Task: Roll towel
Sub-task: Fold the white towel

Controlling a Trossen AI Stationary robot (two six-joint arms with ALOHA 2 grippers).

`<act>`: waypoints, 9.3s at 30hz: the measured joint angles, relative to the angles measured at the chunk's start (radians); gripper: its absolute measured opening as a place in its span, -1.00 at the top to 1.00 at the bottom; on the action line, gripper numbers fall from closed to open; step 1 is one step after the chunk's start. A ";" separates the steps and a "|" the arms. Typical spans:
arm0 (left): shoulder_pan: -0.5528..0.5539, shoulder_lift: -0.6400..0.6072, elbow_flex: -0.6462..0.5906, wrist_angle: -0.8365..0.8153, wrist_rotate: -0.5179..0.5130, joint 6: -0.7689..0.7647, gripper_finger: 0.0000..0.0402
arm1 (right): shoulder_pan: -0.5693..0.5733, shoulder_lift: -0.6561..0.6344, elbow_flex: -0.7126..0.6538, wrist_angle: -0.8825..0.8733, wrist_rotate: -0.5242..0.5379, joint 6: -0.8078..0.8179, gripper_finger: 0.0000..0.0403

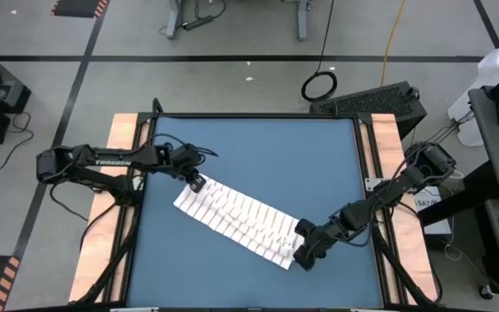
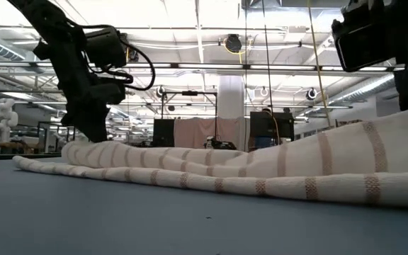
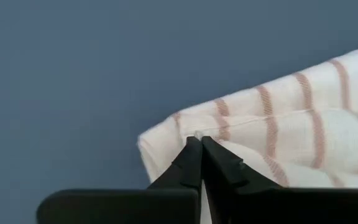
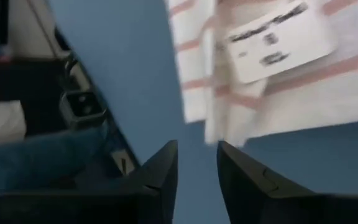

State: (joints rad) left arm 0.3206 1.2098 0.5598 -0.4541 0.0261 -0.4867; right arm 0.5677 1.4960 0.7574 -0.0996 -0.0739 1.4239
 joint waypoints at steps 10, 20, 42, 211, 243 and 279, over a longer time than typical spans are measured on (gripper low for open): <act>-0.004 -0.069 0.016 -0.007 0.138 -0.087 0.61 | 0.091 0.000 0.000 -0.095 0.006 0.130 0.52; -0.159 -0.125 0.071 0.220 0.153 -0.187 0.48 | 0.077 0.007 0.001 -0.099 0.287 0.199 0.48; -0.708 0.234 0.072 0.797 -0.128 -0.294 0.48 | 0.049 0.120 0.001 0.089 0.199 -0.037 0.82; -0.748 1.042 0.727 1.024 -0.275 0.609 -0.09 | 0.352 0.290 0.000 0.363 0.905 -0.366 1.00; -0.726 1.042 0.728 1.035 -0.152 0.652 0.94 | 0.396 0.289 0.000 0.315 0.896 -0.490 0.51; -0.722 1.042 0.728 1.036 -0.152 0.570 0.93 | 0.355 0.378 0.120 0.200 0.953 -0.754 0.35</act>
State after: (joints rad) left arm -0.4015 2.2520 1.2877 0.5817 -0.1264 0.0828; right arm 0.9222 1.8743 0.8769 0.1005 0.8786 0.6702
